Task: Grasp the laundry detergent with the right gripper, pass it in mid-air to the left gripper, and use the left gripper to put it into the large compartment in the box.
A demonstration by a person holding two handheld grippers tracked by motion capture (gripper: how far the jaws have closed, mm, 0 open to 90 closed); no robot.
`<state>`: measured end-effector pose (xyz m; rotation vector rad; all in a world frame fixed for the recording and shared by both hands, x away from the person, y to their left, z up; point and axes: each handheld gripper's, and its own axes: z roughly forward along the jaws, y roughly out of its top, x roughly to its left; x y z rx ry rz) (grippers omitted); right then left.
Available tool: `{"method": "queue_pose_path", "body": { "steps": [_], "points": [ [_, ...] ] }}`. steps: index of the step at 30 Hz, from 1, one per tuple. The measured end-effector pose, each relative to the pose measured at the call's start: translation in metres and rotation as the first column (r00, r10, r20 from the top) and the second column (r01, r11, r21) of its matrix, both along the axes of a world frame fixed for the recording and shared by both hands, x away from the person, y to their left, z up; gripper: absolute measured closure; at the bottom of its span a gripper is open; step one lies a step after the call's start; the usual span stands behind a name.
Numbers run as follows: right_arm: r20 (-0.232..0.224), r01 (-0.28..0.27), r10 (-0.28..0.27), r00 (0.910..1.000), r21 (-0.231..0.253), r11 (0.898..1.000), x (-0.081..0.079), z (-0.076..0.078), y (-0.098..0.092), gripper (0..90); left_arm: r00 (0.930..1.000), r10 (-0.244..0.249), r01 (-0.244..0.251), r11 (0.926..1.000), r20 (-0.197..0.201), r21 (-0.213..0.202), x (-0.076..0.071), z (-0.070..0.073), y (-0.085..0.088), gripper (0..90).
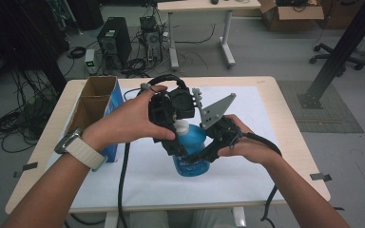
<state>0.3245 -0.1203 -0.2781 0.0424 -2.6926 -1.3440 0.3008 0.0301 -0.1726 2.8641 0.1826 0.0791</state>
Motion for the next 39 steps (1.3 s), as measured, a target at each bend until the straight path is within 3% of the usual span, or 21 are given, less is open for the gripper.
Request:
{"method": "queue_pose_path", "body": {
  "steps": [8,39],
  "points": [
    [-0.001,-0.005,0.005,1.0000,-0.007,1.000,0.000,0.000,0.003,43.7,0.9999,-0.012,0.012,0.9999,-0.002,0.008,0.001,-0.004,-0.003,7.1],
    [-0.002,-0.004,0.004,1.0000,-0.017,1.000,0.000,-0.002,0.003,43.6,0.9996,-0.019,0.020,0.9997,-0.019,0.013,0.003,-0.013,-0.003,25.8]
  ]
}}
